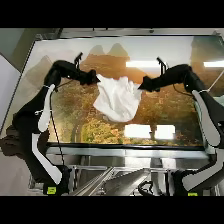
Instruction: Fold the shirts.
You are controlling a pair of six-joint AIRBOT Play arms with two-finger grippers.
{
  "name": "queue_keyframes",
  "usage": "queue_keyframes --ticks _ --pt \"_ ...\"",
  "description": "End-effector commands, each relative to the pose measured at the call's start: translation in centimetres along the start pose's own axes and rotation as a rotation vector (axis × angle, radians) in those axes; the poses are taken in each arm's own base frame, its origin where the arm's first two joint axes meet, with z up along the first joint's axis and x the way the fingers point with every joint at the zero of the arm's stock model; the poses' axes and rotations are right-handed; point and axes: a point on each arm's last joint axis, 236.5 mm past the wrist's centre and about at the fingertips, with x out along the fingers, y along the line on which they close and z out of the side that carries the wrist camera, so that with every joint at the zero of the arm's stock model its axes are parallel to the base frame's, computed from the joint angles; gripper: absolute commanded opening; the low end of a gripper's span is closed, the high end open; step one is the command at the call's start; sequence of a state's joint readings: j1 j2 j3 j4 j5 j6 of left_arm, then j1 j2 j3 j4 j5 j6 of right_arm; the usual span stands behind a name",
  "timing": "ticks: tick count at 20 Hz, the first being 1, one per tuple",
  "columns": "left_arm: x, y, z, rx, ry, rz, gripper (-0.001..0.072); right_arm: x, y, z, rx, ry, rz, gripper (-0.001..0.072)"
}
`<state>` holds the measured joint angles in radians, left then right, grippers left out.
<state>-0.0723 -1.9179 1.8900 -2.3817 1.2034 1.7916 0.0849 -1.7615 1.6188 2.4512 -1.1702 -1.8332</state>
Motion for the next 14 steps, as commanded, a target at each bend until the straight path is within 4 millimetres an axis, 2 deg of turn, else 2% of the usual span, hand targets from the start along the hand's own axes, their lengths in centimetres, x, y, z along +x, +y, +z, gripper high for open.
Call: queue_keyframes --ticks 1,3,4,5,7,9,11,12,13,14 --pt "-10.3 -10.9 5.0 0.234 -0.218 -0.042 0.0015 -9.2 10.4 5.9 -0.254 -0.213 0.055 0.0024" --pt "-16.6 -17.5 5.0 0.355 -0.334 -0.066 0.0015 -16.4 18.1 6.6 -0.425 -0.359 0.079 0.0024" --pt "-19.4 -20.2 4.2 0.399 -0.379 -0.074 0.0016 -19.8 21.5 6.1 -0.502 -0.428 0.087 0.0024" --pt "-21.6 -22.5 2.9 0.435 -0.413 -0.083 0.0016 -23.2 24.8 4.8 -0.595 -0.498 0.088 0.0024" --pt "-26.3 -26.1 0.2 0.534 -0.497 -0.075 0.0016 -29.4 29.0 1.4 -0.770 -0.619 0.012 0.0024" --pt "-30.1 -28.9 -2.9 0.587 -0.563 -0.082 0.0016 -35.0 30.4 -1.6 -0.867 -0.733 -0.152 0.0024" --pt "-32.4 -30.4 -5.6 0.612 -0.600 -0.086 0.0016 -39.2 30.4 -4.0 -0.901 -0.821 -0.294 0.0024" --pt "-32.6 -30.5 -6.7 0.612 -0.601 -0.090 0.0016 -40.3 30.0 -4.9 -0.895 -0.837 -0.344 0.0024" --pt "-32.3 -30.5 -7.7 0.609 -0.591 -0.096 0.0016 -40.4 29.2 -5.7 -0.891 -0.820 -0.376 0.0024" --pt "-31.5 -30.2 -8.6 0.598 -0.568 -0.105 0.0016 -39.7 28.2 -6.3 -0.879 -0.775 -0.392 0.0024"
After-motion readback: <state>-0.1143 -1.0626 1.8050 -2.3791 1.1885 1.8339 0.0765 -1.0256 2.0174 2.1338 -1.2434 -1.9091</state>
